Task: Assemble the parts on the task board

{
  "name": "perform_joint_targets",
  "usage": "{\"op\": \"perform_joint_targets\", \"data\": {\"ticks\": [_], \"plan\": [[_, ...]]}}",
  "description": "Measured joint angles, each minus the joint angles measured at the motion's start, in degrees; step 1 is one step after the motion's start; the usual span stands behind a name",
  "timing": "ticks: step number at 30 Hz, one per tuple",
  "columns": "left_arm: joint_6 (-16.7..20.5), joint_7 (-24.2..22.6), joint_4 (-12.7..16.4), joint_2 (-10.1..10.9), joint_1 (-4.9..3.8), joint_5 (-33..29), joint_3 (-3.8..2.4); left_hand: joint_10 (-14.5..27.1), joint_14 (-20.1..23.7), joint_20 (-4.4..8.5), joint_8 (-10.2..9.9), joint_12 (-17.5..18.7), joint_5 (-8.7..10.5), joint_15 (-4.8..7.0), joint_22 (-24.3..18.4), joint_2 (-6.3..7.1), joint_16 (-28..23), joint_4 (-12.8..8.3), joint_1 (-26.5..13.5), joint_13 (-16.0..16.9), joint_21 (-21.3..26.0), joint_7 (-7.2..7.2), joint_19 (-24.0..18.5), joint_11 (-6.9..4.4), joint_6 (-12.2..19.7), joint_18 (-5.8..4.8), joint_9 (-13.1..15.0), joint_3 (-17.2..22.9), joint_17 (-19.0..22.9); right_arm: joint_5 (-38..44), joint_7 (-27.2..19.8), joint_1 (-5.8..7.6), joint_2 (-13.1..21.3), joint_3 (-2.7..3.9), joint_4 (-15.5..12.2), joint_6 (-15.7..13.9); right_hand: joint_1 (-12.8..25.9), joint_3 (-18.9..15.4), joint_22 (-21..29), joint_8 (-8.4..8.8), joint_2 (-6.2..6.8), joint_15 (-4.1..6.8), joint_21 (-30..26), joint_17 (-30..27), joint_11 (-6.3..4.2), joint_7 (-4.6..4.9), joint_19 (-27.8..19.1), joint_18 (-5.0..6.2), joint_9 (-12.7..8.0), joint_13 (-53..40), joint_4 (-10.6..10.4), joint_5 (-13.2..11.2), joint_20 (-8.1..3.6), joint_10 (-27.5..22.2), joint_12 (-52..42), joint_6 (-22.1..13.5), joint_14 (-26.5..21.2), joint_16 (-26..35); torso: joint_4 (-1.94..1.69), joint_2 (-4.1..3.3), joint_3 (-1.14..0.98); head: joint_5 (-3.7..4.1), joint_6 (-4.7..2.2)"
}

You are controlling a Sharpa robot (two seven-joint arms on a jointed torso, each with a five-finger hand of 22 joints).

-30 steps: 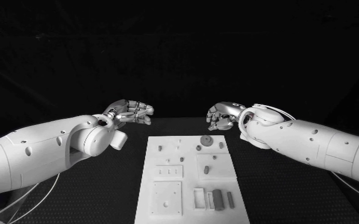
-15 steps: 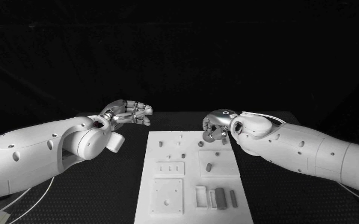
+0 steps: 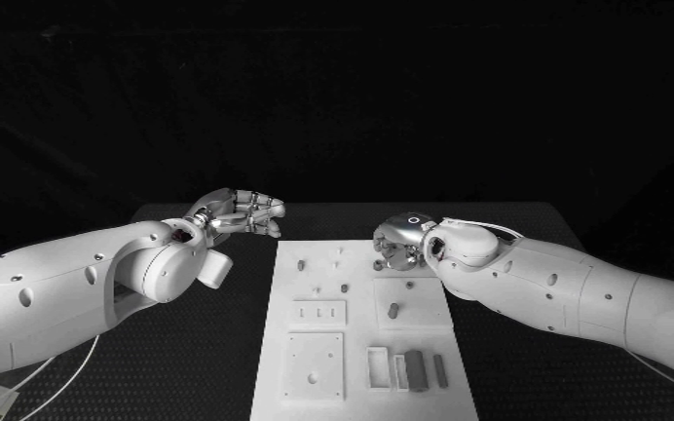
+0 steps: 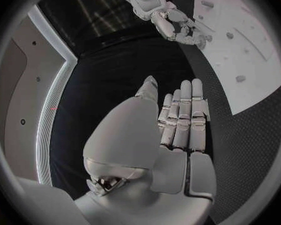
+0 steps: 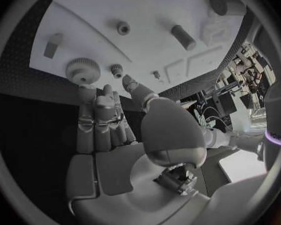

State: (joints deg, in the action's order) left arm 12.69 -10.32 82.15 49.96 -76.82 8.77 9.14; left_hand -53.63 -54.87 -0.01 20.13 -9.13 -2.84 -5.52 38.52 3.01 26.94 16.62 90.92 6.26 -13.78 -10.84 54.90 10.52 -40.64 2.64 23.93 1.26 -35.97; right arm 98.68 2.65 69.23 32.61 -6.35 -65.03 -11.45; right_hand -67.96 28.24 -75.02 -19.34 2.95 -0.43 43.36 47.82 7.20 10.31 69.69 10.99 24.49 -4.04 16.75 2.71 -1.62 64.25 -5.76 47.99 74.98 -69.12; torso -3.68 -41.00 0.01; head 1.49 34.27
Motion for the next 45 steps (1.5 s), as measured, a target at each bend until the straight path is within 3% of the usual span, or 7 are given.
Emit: {"op": "perform_joint_targets", "data": {"ticks": [1, 23, 45], "plan": [[0.0, 0.0, 0.1, 0.0, 0.00, 0.0, 0.00, 0.1, 0.0, 0.00, 0.0, 0.0, 0.00, 0.00, 0.0, 0.02, 0.0, 0.0, 0.0, 0.0, 0.0, -0.20, 0.0, 0.09, -0.2, 0.01, 0.0, 0.0, 0.0, 0.1, 0.0, 0.00, 0.0, 0.00, -0.1, 0.0, 0.0, 0.0, 0.0, 0.00, 0.00, -0.07, 0.0, -0.1, 0.07, 0.01, 0.0, -0.51, 0.0, 0.0, 0.0, 0.0, 0.01, -0.1, 0.0, 0.0, -0.1, 0.0, -0.02, -0.09, 0.00, 0.02, -0.02], [0.0, 0.0, 0.8, 0.3, -0.04, 0.0, -0.11, 0.4, 0.0, -0.01, 0.0, 0.5, 0.00, -0.01, 0.0, 0.18, -0.6, 0.1, -0.2, -0.1, 0.2, -0.04, 0.0, 0.28, -0.4, 0.00, -0.2, -0.1, -0.6, 3.6, 1.2, -1.04, -1.6, 0.02, 1.9, 0.5, 0.5, 0.3, 0.0, 0.00, 0.45, -0.04, 0.5, -0.8, -0.55, -0.20, -0.1, -0.55, -0.2, -0.4, 0.0, 0.0, 0.11, 1.0, 0.0, 0.6, -0.1, -0.8, -0.33, -1.78, 0.23, 0.25, -0.16], [0.0, 0.0, 0.5, 0.0, -0.05, 0.1, -0.13, 0.6, 0.0, -0.01, -0.2, 0.8, 0.00, -0.03, 0.0, 0.01, -0.8, 0.1, -0.5, -0.2, 0.5, -0.05, 0.0, 0.41, -0.4, -0.48, -0.3, -0.1, -1.0, 5.6, 2.1, -0.99, -2.4, 0.33, 2.2, 0.6, 1.0, 0.6, 0.0, 0.00, -0.09, 0.78, 0.8, -1.6, -1.34, -0.70, -0.1, -0.82, -0.3, -1.3, 0.0, 0.0, 0.09, 3.3, -0.6, 2.1, -0.3, -1.4, -0.37, -2.37, 0.15, 0.31, 0.05]]}}
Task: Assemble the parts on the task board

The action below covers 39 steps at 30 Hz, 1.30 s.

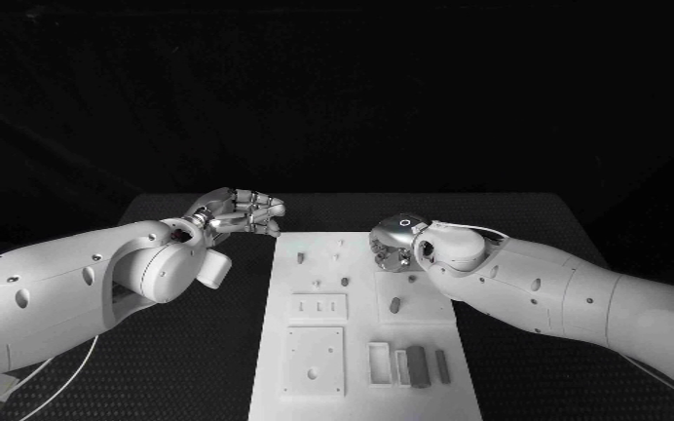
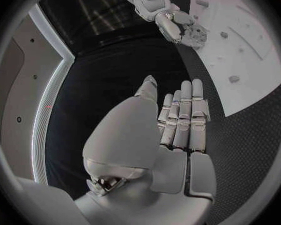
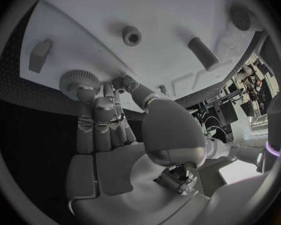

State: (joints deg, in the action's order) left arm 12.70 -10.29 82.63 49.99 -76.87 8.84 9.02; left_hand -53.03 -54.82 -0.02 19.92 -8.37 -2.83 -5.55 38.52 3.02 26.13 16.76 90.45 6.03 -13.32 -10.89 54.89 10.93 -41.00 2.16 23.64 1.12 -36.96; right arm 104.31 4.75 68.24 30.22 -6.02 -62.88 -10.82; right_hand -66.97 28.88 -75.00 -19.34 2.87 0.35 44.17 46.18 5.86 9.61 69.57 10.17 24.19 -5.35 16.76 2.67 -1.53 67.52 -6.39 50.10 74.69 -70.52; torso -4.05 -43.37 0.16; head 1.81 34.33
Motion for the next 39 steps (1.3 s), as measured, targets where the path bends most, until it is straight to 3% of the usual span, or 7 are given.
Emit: {"op": "perform_joint_targets", "data": {"ticks": [4, 12, 22, 30, 39], "plan": [[0.0, 0.0, -0.1, -0.1, 0.00, 0.0, 0.00, 0.0, 0.1, 0.00, 0.0, 0.0, 0.00, -0.06, 0.0, 0.00, 0.0, 0.0, 0.0, 0.0, 0.0, 0.00, 0.0, 0.00, 0.0, -0.03, 0.0, 0.0, 0.0, 0.4, 0.2, -0.07, -0.3, 0.08, 0.1, -0.1, 0.0, 0.6, 0.0, -0.47, 0.00, 0.40, 0.2, -0.3, -0.52, -0.40, 0.0, -0.03, 0.1, -0.4, 0.0, 0.0, 0.00, 1.1, -0.5, 1.0, 0.0, -0.3, 0.00, -0.07, -0.01, -0.01, 0.09], [0.0, 0.0, -0.5, -0.3, 0.00, 0.0, 0.00, 0.0, 0.1, 0.00, -0.2, 0.0, 0.00, -0.07, 0.0, 0.00, 0.0, 0.0, 0.0, -0.1, 0.0, 0.00, 0.0, -0.01, 0.0, -0.17, -0.1, 0.0, -0.1, 1.9, 0.7, -0.25, -0.3, 0.14, 0.0, -0.5, -0.4, 5.2, 0.0, -2.19, -0.39, 1.22, 0.8, -1.2, -1.97, -1.56, 0.0, -0.09, 1.2, -1.9, 0.0, -0.2, 0.01, 4.2, -1.8, 4.1, 0.6, -0.7, 0.02, -0.13, -0.04, 0.04, 0.37], [0.0, 0.0, -0.5, -0.3, 0.00, 0.0, -0.01, 0.2, 0.1, 0.00, -0.2, 0.2, 0.00, -0.09, 0.0, 0.23, -0.2, 0.0, -0.2, -0.1, 0.0, 0.00, 0.0, 0.18, 0.0, 0.13, -0.2, 0.0, -0.3, 3.6, 1.7, -0.64, 0.2, -0.09, -1.1, -2.3, -0.9, 6.0, 0.0, -3.00, -0.46, 1.62, 1.5, -1.5, -1.87, -1.52, -0.1, -0.41, 2.1, -1.9, 0.1, 0.0, 0.09, 4.5, -2.7, 4.3, 1.0, -1.3, 0.03, -0.18, -0.04, 0.09, 0.25], [0.0, 0.0, -0.4, -0.2, 0.00, 0.0, -0.01, 0.2, 0.1, 0.00, -0.2, 0.2, 0.00, -0.10, 0.0, 0.23, -0.2, 0.0, -0.2, -0.1, 0.0, 0.00, 0.0, 0.18, 0.0, 0.16, -0.2, 0.0, -0.5, 5.2, 3.6, -1.04, 1.3, -0.27, -4.1, -4.9, -1.2, 6.0, 0.0, -3.34, -0.29, 1.82, 1.9, -1.7, -1.87, -1.51, 0.2, -0.44, 2.7, -1.9, 0.2, 0.0, -0.10, 4.5, -3.0, 4.6, 1.2, -1.5, 0.03, -0.21, -0.05, 0.06, -0.25], [0.1, 0.0, -0.2, -0.2, -0.01, 0.0, -0.01, 0.2, 0.1, -0.01, -0.3, 0.5, 0.00, -0.10, 0.0, 0.23, -0.4, 0.0, -0.2, -0.2, 0.2, 0.00, 0.0, 0.18, 0.0, 0.24, -0.3, 0.0, -0.6, 7.5, 6.9, -0.27, 0.4, 1.15, -5.8, -7.3, -1.5, 6.2, 0.0, -3.34, -0.07, 1.92, 2.1, -1.8, -1.86, -1.57, 0.3, -0.46, 2.7, -1.9, 0.0, 0.0, 0.00, 4.8, -3.0, 4.6, 1.3, -1.5, 0.09, -0.24, 0.02, 0.17, -0.94]]}}
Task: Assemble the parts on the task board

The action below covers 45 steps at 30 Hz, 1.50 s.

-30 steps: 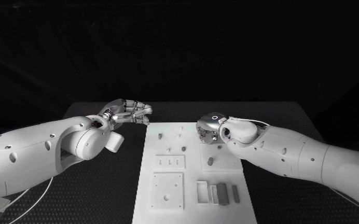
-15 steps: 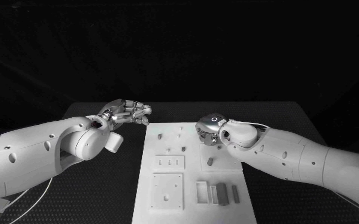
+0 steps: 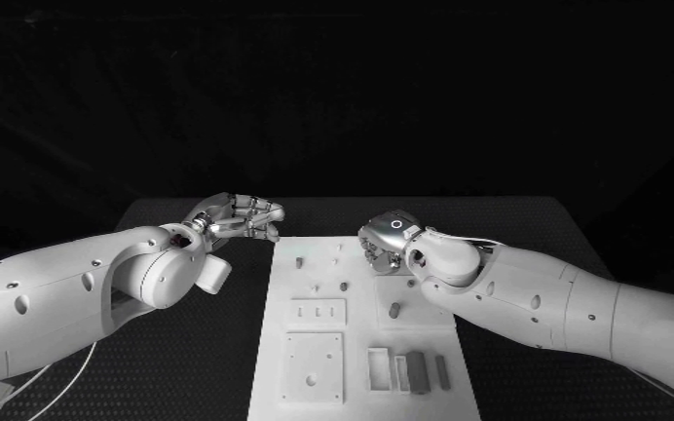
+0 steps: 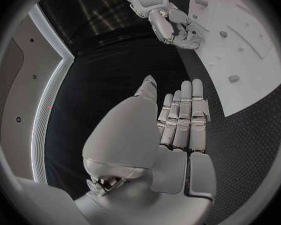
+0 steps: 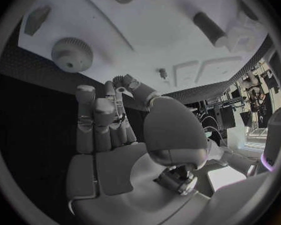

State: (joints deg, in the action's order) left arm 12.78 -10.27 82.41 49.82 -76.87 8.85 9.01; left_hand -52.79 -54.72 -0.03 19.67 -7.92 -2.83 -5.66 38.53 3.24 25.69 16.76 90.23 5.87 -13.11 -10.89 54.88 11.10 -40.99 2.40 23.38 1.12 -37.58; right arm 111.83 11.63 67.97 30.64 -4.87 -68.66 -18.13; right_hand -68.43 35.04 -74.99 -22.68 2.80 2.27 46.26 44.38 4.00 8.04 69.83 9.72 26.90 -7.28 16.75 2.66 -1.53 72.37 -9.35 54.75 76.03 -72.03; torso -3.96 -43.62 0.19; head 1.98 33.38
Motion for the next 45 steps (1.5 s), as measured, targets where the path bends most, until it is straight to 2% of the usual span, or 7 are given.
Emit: {"op": "perform_joint_targets", "data": {"ticks": [9, 22, 33, 45], "plan": [[0.0, 0.0, 0.0, -0.1, 0.00, 0.0, 0.00, 0.1, -0.1, 0.00, -0.2, 0.0, 0.00, -0.17, 0.0, 0.01, 0.0, 0.0, 0.0, 0.0, 0.0, 0.00, 0.0, 0.14, 0.0, 0.06, 0.0, 0.0, -0.1, 1.2, 2.3, 0.04, -3.7, 0.06, 1.6, -1.2, 0.0, 0.0, 0.0, 0.00, 0.01, 0.00, 0.0, 0.0, 0.01, 0.00, 0.0, 0.00, 0.1, 0.0, 0.0, 0.0, 0.01, 0.0, 0.0, 0.0, 0.0, -0.2, -0.11, -0.08, 0.01, 0.02, -0.42], [0.0, 0.0, -0.4, -1.2, -0.01, 0.0, -0.01, 0.2, -0.3, 0.01, -0.2, 0.2, 0.00, -0.01, 0.0, 0.23, -0.2, 0.0, -0.2, 0.0, 0.0, 0.00, 0.0, 0.20, 0.0, 0.06, -0.1, 0.0, -0.3, 2.1, 3.4, 0.12, -10.2, 0.06, 8.5, -1.8, 0.0, 0.2, 0.0, 0.01, 0.03, 0.01, 0.0, -0.1, 0.02, 0.00, 0.1, 0.00, 0.1, 0.0, 0.2, 0.1, 0.11, 0.0, 0.1, 0.0, 0.0, -0.2, -0.34, -0.19, 0.05, 0.09, -1.00], [0.0, 0.0, -0.9, -2.0, -0.05, 0.0, -0.08, 0.2, -0.3, 0.12, -0.2, 0.2, 0.00, -0.01, 0.0, 0.23, -0.2, 0.0, -0.2, -0.1, 0.0, 0.00, 0.1, 0.19, 0.0, 0.06, -0.1, 0.0, -0.4, 2.3, 3.4, 0.07, -12.4, 0.07, 11.4, -1.9, 0.1, 0.1, 0.0, 0.05, 0.11, 0.01, 0.0, -0.1, 0.02, 0.06, 0.1, 0.00, 0.1, 0.0, 0.2, 0.1, 0.12, 0.1, 0.3, 0.1, 0.0, -0.2, -0.66, -0.27, 0.26, 0.12, -1.16], [0.0, 0.0, -1.0, -2.2, -0.21, 0.0, -0.17, 0.2, -0.3, 0.11, -0.2, 0.2, 0.00, -0.01, 0.0, 0.22, -0.3, 0.0, -0.2, -0.1, 0.0, 0.00, 0.1, 0.16, 0.0, 0.06, -0.2, 0.0, -0.5, 2.2, 3.2, -0.22, -13.1, 0.06, 12.7, -1.7, 0.5, 0.1, 0.0, 0.05, 0.50, 0.10, 0.0, -0.1, -0.04, -0.01, 0.0, -0.01, 0.3, -2.5, 0.2, 0.1, 0.02, 0.2, 0.0, 0.2, 0.1, -0.2, -0.64, -0.37, 0.23, -0.21, -0.69]]}}
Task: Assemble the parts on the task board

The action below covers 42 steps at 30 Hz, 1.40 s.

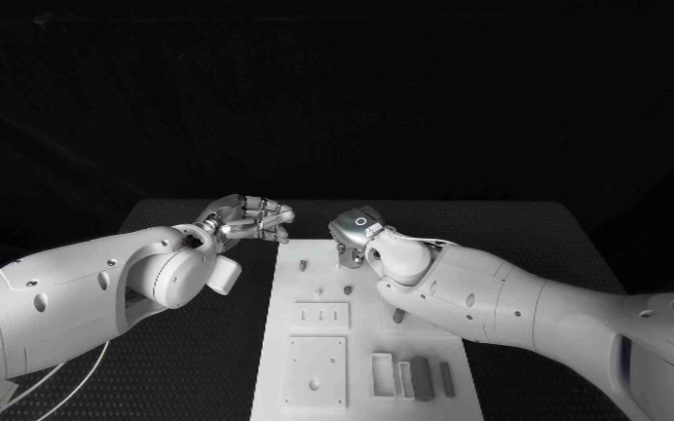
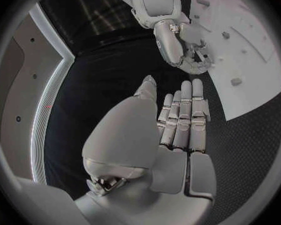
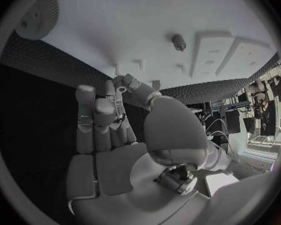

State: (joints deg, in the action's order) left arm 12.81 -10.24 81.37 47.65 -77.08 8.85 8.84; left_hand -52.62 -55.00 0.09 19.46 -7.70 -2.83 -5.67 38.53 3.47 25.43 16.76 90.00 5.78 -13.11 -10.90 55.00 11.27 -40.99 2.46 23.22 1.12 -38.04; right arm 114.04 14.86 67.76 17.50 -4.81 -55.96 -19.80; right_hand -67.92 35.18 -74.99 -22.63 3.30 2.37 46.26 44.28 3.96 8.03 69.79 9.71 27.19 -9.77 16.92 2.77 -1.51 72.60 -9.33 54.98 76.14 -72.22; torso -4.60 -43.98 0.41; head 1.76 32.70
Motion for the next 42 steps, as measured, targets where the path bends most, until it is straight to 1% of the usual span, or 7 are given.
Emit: {"op": "perform_joint_targets", "data": {"ticks": [4, 11, 15, 22, 28, 34, 42], "plan": [[0.0, 0.0, 0.0, 0.0, 0.00, 0.0, 0.00, -0.1, 0.0, 0.00, -0.2, 0.0, 0.00, 0.02, 0.0, 0.00, -0.2, 0.0, 0.0, 0.0, 0.0, 0.00, 0.0, -0.06, 0.0, 0.00, 0.0, 0.0, -0.1, 0.0, 0.0, 0.00, 0.1, 0.00, 0.3, 0.2, 0.0, 0.2, 0.0, 0.00, 0.00, 0.00, 0.0, 0.0, 0.01, 0.05, 0.0, 0.00, 0.0, 0.0, -0.2, 0.0, 0.00, 0.0, 0.0, 0.1, 0.0, 0.0, 0.10, 0.04, 0.00, -0.17, 0.16], [0.0, 0.0, 0.0, 0.1, -0.08, 0.0, -0.02, -0.1, 0.0, -0.01, -0.2, 0.0, 0.00, 0.02, 0.0, 0.00, -0.2, 0.0, 0.0, 0.0, 0.0, 0.00, 0.0, -0.07, 0.0, 0.01, 0.0, 0.0, -0.1, -0.1, -0.1, 0.01, 0.1, 0.00, 1.4, 0.8, 0.0, 0.2, 0.0, 0.01, -0.03, 0.01, 0.0, -0.1, 0.00, 0.00, 0.0, 0.00, 0.0, -0.1, -0.2, -0.1, 0.01, 0.0, 0.0, 0.2, 0.0, 0.0, 0.35, 0.08, -0.07, -0.34, 0.26], [0.0, 0.0, 0.0, 0.0, -0.10, 0.0, -0.02, -0.1, 0.0, -0.01, -0.2, 0.2, 0.00, 0.01, 0.0, 0.00, -0.2, 0.0, 0.0, 0.0, 0.2, 0.00, 0.0, -0.07, 0.0, 0.01, 0.0, 0.0, -0.2, -0.1, -0.1, -0.02, -0.1, 0.00, 1.8, 0.9, 0.0, 0.2, 0.0, 0.01, -0.04, 0.01, 0.2, -0.1, 0.00, 0.00, 0.0, 0.00, 0.0, -0.1, -0.2, -0.1, 0.01, 0.0, 0.0, 0.2, 0.0, 0.0, 0.34, 0.08, -0.10, -0.34, 0.27], [0.0, 0.0, -0.2, -0.1, -0.10, 0.0, -0.02, 0.1, 0.1, -0.01, -0.2, 0.2, 0.00, -0.01, 0.0, 0.00, -0.2, 0.0, 0.0, 0.0, 0.2, 0.00, 0.0, 0.11, 0.0, 0.01, 0.0, 0.0, -0.3, -0.3, -0.4, -0.10, -0.6, -0.01, 1.8, 1.0, -0.1, 0.2, 0.0, 0.01, -0.05, 0.01, 0.2, -0.1, -0.10, 0.00, 0.0, 0.00, -0.1, -0.3, -0.2, -0.1, 0.02, 0.1, 0.0, 0.2, 0.0, 0.0, 0.20, 0.06, -0.10, -0.37, 0.38], [0.0, 0.0, -0.3, -0.2, -0.10, 0.0, -0.02, 0.2, 0.1, -0.01, -0.2, 0.2, 0.00, -0.07, 0.0, 0.00, -0.4, 0.0, 0.0, 0.0, 0.2, 0.00, 0.0, 0.06, 0.0, 0.01, 0.0, 0.0, -0.3, -0.5, -0.7, -0.46, -1.0, -0.01, 1.6, 0.8, -0.1, 0.2, 0.0, 0.02, -0.06, 0.01, 0.2, -0.1, -0.10, 0.00, -0.1, 0.00, -0.1, -0.3, -0.2, -0.2, 0.10, 0.1, 0.0, 0.2, 0.0, 0.0, 0.20, 0.05, -0.08, -0.49, 0.49], [0.0, 0.0, -0.2, -0.2, -0.13, 0.0, -0.03, 0.2, 0.1, -0.01, -0.2, 0.2, 0.00, -0.08, 0.0, 0.00, -0.4, 0.0, 0.0, 0.0, 0.2, 0.00, 0.0, 0.06, 0.0, 0.01, 0.0, 0.0, -0.3, -0.7, -0.8, -0.49, -1.0, 0.02, 1.6, 0.6, -0.1, 0.2, 0.0, 0.02, -0.06, 0.01, 0.2, -0.1, -0.11, 0.00, -0.1, 0.00, -0.1, -0.4, -0.2, -0.2, 0.11, 0.1, 0.1, 0.2, 0.0, 0.0, 0.26, -0.01, -0.07, -0.63, 0.60], [0.0, 0.0, -0.2, -0.2, -0.21, 0.0, -0.05, 0.2, 0.1, -0.02, -0.2, 0.2, 0.00, -0.08, 0.0, 0.00, -0.4, 0.0, 0.0, 0.0, 0.2, 0.00, 0.0, 0.06, 0.0, 0.01, 0.0, 0.0, -0.4, -0.9, -1.0, -0.52, -1.7, 0.06, 2.7, 0.4, -0.1, 0.1, 0.0, 0.03, -0.06, 0.02, 0.2, -0.2, -0.16, 0.00, 0.0, 0.00, -0.1, -1.1, -0.2, 0.0, 0.20, 0.2, 0.1, 0.2, 0.0, 0.0, 0.26, -0.04, -0.03, -0.70, 0.77]]}}
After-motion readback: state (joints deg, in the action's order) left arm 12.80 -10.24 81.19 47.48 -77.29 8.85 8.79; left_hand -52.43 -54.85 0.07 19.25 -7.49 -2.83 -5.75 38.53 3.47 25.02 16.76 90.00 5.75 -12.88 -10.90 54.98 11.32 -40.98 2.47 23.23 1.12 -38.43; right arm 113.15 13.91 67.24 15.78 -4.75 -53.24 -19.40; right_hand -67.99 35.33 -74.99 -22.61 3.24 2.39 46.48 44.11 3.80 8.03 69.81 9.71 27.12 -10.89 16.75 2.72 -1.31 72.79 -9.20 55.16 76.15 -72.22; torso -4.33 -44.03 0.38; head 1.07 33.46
